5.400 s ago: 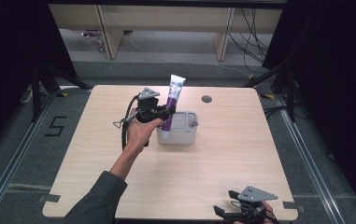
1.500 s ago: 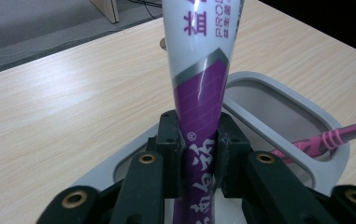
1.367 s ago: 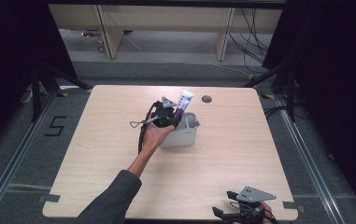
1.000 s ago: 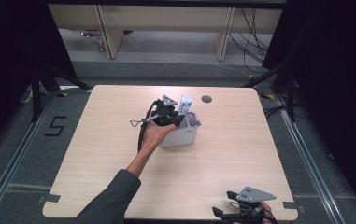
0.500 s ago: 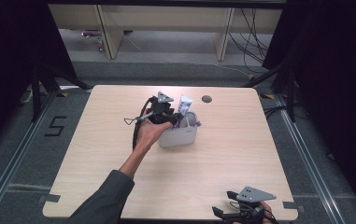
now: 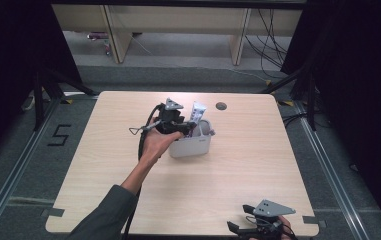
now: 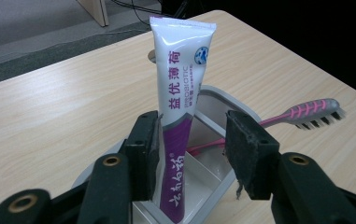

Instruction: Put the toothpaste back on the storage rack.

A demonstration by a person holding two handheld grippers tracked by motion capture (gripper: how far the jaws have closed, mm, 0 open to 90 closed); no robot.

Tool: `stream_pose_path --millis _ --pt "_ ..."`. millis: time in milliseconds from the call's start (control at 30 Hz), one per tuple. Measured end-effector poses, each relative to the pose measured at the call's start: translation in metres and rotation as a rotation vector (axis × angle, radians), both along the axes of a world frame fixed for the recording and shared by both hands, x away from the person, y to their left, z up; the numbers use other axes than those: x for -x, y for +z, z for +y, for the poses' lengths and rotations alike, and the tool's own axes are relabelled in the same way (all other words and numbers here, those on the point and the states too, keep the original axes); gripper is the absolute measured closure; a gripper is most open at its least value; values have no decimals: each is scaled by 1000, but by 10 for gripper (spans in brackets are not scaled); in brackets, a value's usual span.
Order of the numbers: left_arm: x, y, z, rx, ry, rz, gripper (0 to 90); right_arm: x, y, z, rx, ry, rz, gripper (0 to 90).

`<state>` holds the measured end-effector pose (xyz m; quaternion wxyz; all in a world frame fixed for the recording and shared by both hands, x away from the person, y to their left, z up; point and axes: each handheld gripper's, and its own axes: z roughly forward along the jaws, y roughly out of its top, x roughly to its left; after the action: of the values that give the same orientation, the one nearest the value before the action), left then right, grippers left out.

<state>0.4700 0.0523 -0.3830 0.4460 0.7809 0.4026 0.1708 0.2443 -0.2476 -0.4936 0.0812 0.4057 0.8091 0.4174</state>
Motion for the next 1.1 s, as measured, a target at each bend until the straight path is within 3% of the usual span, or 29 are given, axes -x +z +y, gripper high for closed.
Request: stream_pose_path --millis 67,200,467,533,600,633,767,867,933,1000,1033,1067,1100 --pt "2 2 1 5 1 3 521 -2 -1 -1 9 11 -27 194" --pt "7 5 4 13 -1 1 495 -1 0 -1 11 7 -29 194" --pt "15 9 7 24 -1 4 431 0 0 1 -8 -6 6 194" --pt "18 9 9 51 3 8 416 -1 0 0 -3 -2 -13 194" --pt "19 10 11 39 0 9 405 0 0 0 -8 -8 -9 194" --pt "21 10 13 39 2 10 399 -2 0 -2 14 2 -38 194" --pt "24 9 18 68 17 12 375 -2 0 -4 9 -2 -40 193" --pt "27 10 22 65 12 21 353 -1 -1 -3 -7 1 -17 193" --pt "29 9 24 86 17 25 334 -1 0 -5 7 -3 -38 193" --pt "31 10 27 86 2 32 313 1 0 -4 -3 -13 -26 193" --pt "32 11 28 87 6 28 303 3 0 -3 -18 -31 11 193" --pt "33 11 29 88 1 27 295 1 0 -6 6 -9 -35 193" --pt "35 12 30 90 2 26 286 2 1 -8 18 -11 -32 193"
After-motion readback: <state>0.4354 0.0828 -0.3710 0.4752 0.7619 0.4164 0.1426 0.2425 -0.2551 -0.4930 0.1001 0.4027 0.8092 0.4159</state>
